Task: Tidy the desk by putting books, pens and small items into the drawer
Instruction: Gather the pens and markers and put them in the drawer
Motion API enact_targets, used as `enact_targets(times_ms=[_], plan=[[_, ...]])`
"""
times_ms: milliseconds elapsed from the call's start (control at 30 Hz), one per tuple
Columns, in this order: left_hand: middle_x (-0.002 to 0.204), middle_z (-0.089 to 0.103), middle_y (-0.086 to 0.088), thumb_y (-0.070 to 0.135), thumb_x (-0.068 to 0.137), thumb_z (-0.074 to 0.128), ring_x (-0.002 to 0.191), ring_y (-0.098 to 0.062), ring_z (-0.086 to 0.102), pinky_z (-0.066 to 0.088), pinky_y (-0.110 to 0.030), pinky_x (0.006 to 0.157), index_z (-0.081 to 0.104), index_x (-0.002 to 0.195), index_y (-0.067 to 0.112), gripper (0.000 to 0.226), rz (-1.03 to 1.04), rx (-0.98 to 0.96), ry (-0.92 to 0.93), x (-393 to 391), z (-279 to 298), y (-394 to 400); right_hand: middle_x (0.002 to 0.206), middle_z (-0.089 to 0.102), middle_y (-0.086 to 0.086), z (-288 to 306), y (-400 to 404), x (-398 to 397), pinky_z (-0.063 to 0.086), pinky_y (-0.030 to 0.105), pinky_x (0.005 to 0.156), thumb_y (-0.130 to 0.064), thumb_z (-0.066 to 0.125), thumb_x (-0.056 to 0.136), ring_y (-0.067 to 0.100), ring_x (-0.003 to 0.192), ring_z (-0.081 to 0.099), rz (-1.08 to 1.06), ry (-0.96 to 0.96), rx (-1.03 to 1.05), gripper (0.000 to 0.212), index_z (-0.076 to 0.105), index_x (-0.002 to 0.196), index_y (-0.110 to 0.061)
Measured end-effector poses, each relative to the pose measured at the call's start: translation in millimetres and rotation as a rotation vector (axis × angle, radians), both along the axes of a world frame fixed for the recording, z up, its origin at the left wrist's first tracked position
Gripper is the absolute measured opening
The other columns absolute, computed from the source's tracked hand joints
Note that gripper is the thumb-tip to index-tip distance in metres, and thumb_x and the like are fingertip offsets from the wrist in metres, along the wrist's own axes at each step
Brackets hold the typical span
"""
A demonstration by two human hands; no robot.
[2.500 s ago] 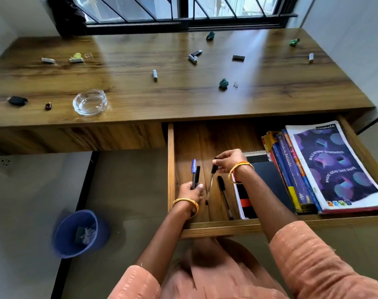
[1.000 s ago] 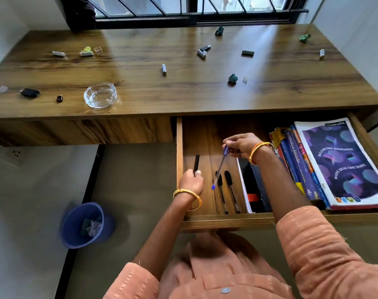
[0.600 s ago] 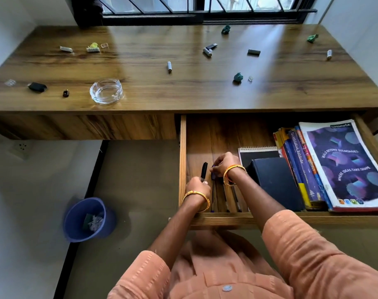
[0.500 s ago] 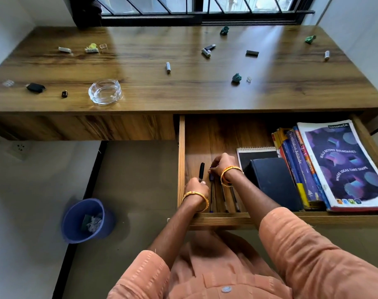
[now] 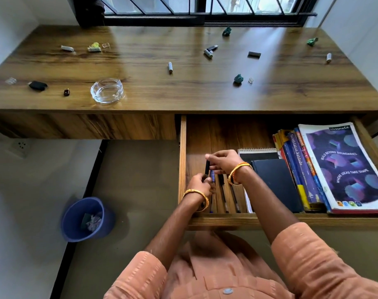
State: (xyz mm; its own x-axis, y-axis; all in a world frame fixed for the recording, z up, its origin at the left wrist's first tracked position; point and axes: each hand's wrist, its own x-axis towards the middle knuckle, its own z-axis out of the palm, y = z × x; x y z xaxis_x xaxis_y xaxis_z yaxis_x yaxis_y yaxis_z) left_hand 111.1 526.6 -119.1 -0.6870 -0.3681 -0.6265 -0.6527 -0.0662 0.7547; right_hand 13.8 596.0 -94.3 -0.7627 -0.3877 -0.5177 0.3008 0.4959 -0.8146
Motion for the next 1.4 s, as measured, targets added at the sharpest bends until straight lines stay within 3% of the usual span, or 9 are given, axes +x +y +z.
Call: enact_targets(times_ms=[100, 233, 300, 433, 667, 900, 1133, 1267, 1400], plan=[[0.094, 0.068, -0.011, 0.018, 0.098, 0.046, 0.086, -0.023, 0.067, 0.055, -0.043, 0.086, 0.06, 0.097, 0.012, 0.015, -0.1, -0.146, 0.062, 2.4, 21.1, -1.9, 0.097, 0.067, 0.013, 13.1, -2.4, -4.6, 0.057, 0.026, 0.072, -0.013, 0.069, 0.082, 0.018, 0.086, 0.066, 0.033, 0.024, 0.04, 0.026, 0.065, 0.106, -0.004], [0.107, 0.064, -0.007, 0.023, 0.094, 0.054, 0.098, -0.021, 0.059, 0.052, -0.032, 0.083, 0.063, 0.109, 0.012, 0.021, -0.081, -0.756, 0.172, 18.6, 43.9, -17.1, 0.104, 0.066, 0.017, 9.0, -12.6, -13.8, 0.057, 0.033, 0.082, -0.005, 0.065, 0.084, 0.025, 0.094, 0.066, 0.025, 0.011, 0.106, 0.023, 0.065, 0.108, -0.002], [0.116, 0.057, -0.006, 0.025, 0.092, 0.057, 0.107, -0.021, 0.052, 0.048, -0.03, 0.082, 0.058, 0.117, 0.015, 0.027, 0.004, -0.9, 0.146, 29.3, 46.7, -26.2, 0.105, 0.067, 0.016, -1.2, -20.2, -11.3, 0.058, 0.036, 0.082, -0.006, 0.066, 0.084, 0.026, 0.095, 0.067, 0.076, 0.03, 0.224, 0.025, 0.065, 0.109, -0.003], [0.127, 0.046, -0.008, 0.033, 0.091, 0.057, 0.114, -0.023, 0.05, 0.049, -0.034, 0.087, 0.045, 0.13, 0.014, 0.045, -0.024, -0.797, -0.038, 43.3, 31.5, -32.7, 0.096, 0.069, 0.014, -17.1, -34.7, 3.9, 0.058, 0.04, 0.08, -0.011, 0.071, 0.08, 0.025, 0.088, 0.068, 0.165, 0.104, 0.415, 0.027, 0.067, 0.106, -0.003], [0.122, 0.046, -0.01, 0.033, 0.098, 0.042, 0.11, -0.025, 0.051, 0.046, -0.035, 0.082, 0.046, 0.127, 0.012, 0.037, -0.049, -0.795, -0.075, 54.5, 21.9, -18.7, 0.103, 0.068, 0.013, -25.9, -39.0, 20.5, 0.054, 0.033, 0.077, -0.012, 0.069, 0.083, 0.025, 0.093, 0.065, 0.094, 0.181, 0.484, 0.024, 0.066, 0.104, -0.001], [0.124, 0.044, -0.01, 0.034, 0.099, 0.037, 0.11, -0.025, 0.051, 0.046, -0.035, 0.081, 0.041, 0.132, 0.012, 0.04, -0.051, -0.848, -0.061, 55.3, 13.5, -15.9, 0.107, 0.064, 0.014, -26.0, -45.2, 27.7, 0.046, 0.027, 0.07, -0.008, 0.064, 0.088, 0.025, 0.098, 0.062, 0.092, 0.262, 0.496, 0.024, 0.061, 0.11, -0.001], [0.133, 0.039, -0.012, 0.033, 0.096, 0.044, 0.116, -0.025, 0.046, 0.046, -0.034, 0.089, 0.028, 0.145, 0.008, 0.057, -0.027, -0.975, -0.034, 56.7, 7.7, -10.0, 0.097, 0.067, 0.011, -6.1, -13.8, 20.2, 0.057, 0.037, 0.082, -0.019, 0.069, 0.083, 0.023, 0.092, 0.065, 0.021, 0.313, 0.35, 0.022, 0.067, 0.101, -0.005], [0.121, 0.049, -0.015, 0.033, 0.082, 0.059, 0.108, -0.03, 0.05, 0.05, -0.041, 0.079, 0.049, 0.129, 0.008, 0.055, -0.016, -1.22, 0.081, 57.9, 2.4, 10.3, 0.09, 0.067, 0.006, 16.3, 31.0, 32.5, 0.057, 0.035, 0.078, -0.018, 0.063, 0.087, 0.019, 0.083, 0.064, -0.017, 0.418, 0.282, 0.012, 0.069, 0.094, -0.01], [0.119, 0.053, -0.013, 0.042, 0.082, 0.042, 0.111, -0.027, 0.045, 0.047, -0.043, 0.085, 0.056, 0.117, 0.013, 0.048, -0.118, -1.25, 0.155, 59.9, -0.6, 57.5, 0.084, 0.069, 0.006, 14.9, 79.4, 58.7, 0.05, 0.027, 0.07, -0.02, 0.059, 0.087, 0.018, 0.076, 0.061, -0.044, 0.57, 0.334, 0.013, 0.069, 0.086, -0.012]])
